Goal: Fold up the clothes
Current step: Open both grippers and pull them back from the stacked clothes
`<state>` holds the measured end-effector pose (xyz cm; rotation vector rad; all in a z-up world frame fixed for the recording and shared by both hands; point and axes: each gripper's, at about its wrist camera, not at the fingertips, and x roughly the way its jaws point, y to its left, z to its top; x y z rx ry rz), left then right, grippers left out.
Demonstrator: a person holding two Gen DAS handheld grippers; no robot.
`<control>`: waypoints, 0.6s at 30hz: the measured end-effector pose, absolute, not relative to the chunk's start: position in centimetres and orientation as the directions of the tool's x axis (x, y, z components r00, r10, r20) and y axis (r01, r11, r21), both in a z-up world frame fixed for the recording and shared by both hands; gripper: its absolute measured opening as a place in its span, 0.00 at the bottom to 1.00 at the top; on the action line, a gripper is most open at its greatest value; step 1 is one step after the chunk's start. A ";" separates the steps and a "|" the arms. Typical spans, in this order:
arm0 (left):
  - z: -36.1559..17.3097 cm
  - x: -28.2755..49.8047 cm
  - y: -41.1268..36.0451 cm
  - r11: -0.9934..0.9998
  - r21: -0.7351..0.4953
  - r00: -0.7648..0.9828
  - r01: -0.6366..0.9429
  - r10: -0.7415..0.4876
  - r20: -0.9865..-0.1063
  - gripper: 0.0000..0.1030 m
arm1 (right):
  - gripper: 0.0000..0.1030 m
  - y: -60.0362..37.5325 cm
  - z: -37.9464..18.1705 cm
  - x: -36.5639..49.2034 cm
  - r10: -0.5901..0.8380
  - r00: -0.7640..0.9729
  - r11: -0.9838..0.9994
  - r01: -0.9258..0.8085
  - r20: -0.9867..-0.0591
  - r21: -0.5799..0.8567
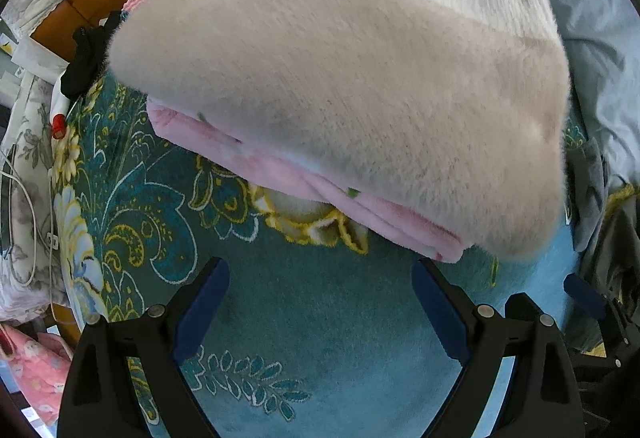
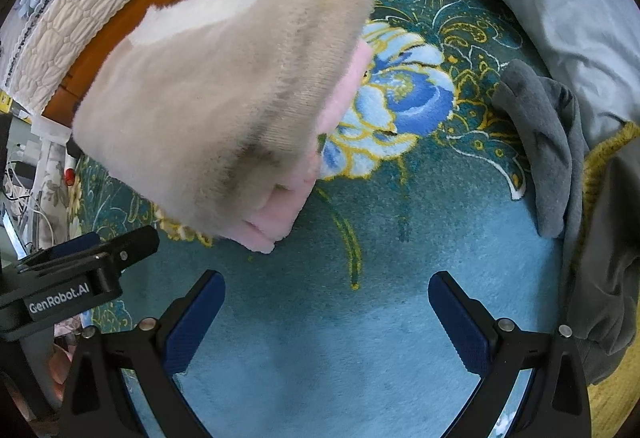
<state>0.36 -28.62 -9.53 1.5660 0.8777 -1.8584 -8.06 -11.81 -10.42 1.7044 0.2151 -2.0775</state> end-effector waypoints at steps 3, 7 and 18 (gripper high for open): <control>-9.5 0.4 -28.5 -0.631 -0.131 -0.168 0.764 0.001 -0.986 0.90 | 1.00 -11.7 -10.4 -8.0 -0.240 -0.144 -0.890 0.428 -0.960 0.158; -9.3 0.4 -28.4 -0.628 -0.123 -0.160 0.769 -0.002 -0.987 0.90 | 1.00 -11.7 -10.2 -8.0 -0.248 -0.146 -0.886 0.435 -0.958 0.163; -8.4 0.1 -28.5 -0.621 -0.104 -0.149 0.777 -0.021 -0.989 0.90 | 1.00 -11.8 -9.2 -8.0 -0.270 -0.164 -0.880 0.442 -0.949 0.174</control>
